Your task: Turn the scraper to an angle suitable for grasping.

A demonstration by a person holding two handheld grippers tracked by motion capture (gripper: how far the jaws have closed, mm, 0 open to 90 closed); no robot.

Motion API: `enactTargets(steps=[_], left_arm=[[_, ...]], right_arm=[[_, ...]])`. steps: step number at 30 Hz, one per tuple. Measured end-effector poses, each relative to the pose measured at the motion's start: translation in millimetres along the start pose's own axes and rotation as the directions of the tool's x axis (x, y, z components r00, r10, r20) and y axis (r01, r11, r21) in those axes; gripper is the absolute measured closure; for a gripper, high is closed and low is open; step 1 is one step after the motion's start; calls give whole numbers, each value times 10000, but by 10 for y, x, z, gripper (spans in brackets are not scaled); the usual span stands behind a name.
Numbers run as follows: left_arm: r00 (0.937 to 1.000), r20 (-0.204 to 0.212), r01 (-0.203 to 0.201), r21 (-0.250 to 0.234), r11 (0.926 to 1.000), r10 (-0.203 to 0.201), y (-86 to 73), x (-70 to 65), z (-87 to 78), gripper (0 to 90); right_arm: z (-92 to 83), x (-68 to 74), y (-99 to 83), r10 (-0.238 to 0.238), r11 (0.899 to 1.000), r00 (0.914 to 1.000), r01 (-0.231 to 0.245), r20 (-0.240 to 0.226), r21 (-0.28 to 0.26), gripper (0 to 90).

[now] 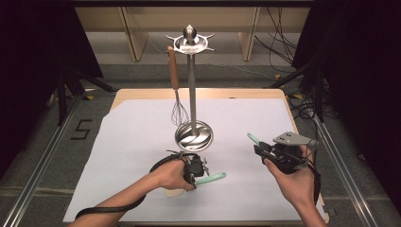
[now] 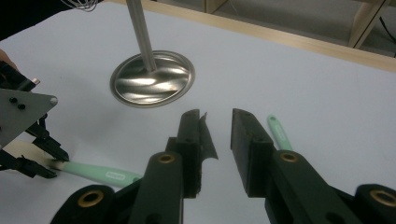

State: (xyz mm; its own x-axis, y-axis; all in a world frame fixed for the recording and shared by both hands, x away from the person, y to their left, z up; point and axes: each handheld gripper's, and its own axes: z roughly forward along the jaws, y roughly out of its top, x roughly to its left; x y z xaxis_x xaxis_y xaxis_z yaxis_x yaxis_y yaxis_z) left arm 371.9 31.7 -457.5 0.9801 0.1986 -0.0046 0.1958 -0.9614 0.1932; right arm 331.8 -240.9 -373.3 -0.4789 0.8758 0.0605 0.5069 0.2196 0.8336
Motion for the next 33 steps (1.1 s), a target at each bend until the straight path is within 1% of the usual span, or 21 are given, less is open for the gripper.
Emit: enactTargets(steps=[2, 3, 4, 5, 6, 12, 13, 14, 15, 16, 17, 18, 19, 21, 23, 24, 25, 26, 30, 32, 33], left_arm=[[9994, 161, 304, 62, 9995, -305, 3, 9, 3, 714], [9996, 91, 262, 128, 9996, -263, 10, 23, -1, 717], [9994, 108, 315, 57, 9995, -315, 12, 27, 9, 723], [9987, 171, 480, 160, 9987, -483, 19, 20, 9, 731], [9991, 69, 411, 204, 9989, -412, 26, 31, 8, 743], [9974, -51, 720, 451, 9964, -719, 57, 10, 11, 797], [9969, -53, 781, 430, 9960, -779, 54, 5, 12, 799], [9967, -62, 817, 395, 9959, -815, 51, 4, 12, 801], [9964, -63, 844, 373, 9957, -842, 47, 2, 11, 802], [9975, -175, 685, 315, 9972, -680, 45, 9, 11, 804], [9973, -151, 729, 304, 9969, -725, 39, 5, 7, 804], [9974, -158, 714, 251, 9971, -710, 30, 6, 5, 805], [9969, -139, 778, 117, 9969, -776, 13, 10, 3, 805], [9957, -29, 929, -76, 9956, -929, -15, 25, 0, 806], [9943, 53, 1066, -205, 9941, -1065, -44, 39, -12, 806], [9939, 65, 1102, -340, 9933, -1100, -64, 45, -14, 807], [9931, 27, 1172, -460, 9920, -1172, -78, 45, -16, 807], [9928, 33, 1201, -532, 9913, -1201, -90, 48, -19, 807], [9916, -50, 1278, -1013, 9866, -1290, -144, 50, -53, 806], [9901, -129, 1371, -1295, 9820, -1400, -165, 45, -88, 806], [9893, -154, 1413, -1499, 9785, -1453, -175, 46, -113, 806]], right_arm=[[-14, -8, 5, -86, 9997, 9999, 87, -66, 223, 736], [-9, -29, 8, -398, 9991, 9992, 398, 6, 112, 736], [-11, -31, 9, -430, 9990, 9991, 430, 32, 104, 736], [-12, -30, 9, -423, 9991, 9991, 423, 41, 96, 736], [-15, -30, 11, -420, 9991, 9991, 420, 36, 92, 736], [-2, -25, 0, -315, 9994, 9995, 316, 68, -165, 736], [-12, 5, -4, 109, 9999, 9999, -109, -7, 40, 736], [-14, 3, -6, 114, 9999, 9999, -114, -18, 82, 737], [-26, -36, 3, -297, 9993, 9996, 297, -37, 205, 737], [-21, -30, 0, -165, 9996, 9998, 167, -115, 241, 737], [-19, -30, -1, -143, 9996, 9998, 146, -137, 228, 737], [-22, -12, -3, 44, 9997, 9999, -42, -98, 229, 737], [-3, -1, -12, 159, 9999, 9999, -160, -27, -39, 737], [-1, -1, -11, 176, 9998, 9998, -176, -20, -47, 737], [-26, 2, 0, 294, 9988, 9995, -291, -86, 382, 737], [-10, -29, 1, -109, 9998, 9999, 111, -118, 186, 737], [11, -9, -7, -10, 10000, 10000, 10, -9, -18, 736], [16, -27, -5, -282, 9995, 9996, 282, 47, -128, 736], [24, -29, -4, -308, 9994, 9995, 309, 36, -155, 736], [5, -29, 7, -322, 9994, 9995, 323, -69, 115, 736], [4, 4, 4, 79, 9997, 9999, -76, -98, 249, 735]])
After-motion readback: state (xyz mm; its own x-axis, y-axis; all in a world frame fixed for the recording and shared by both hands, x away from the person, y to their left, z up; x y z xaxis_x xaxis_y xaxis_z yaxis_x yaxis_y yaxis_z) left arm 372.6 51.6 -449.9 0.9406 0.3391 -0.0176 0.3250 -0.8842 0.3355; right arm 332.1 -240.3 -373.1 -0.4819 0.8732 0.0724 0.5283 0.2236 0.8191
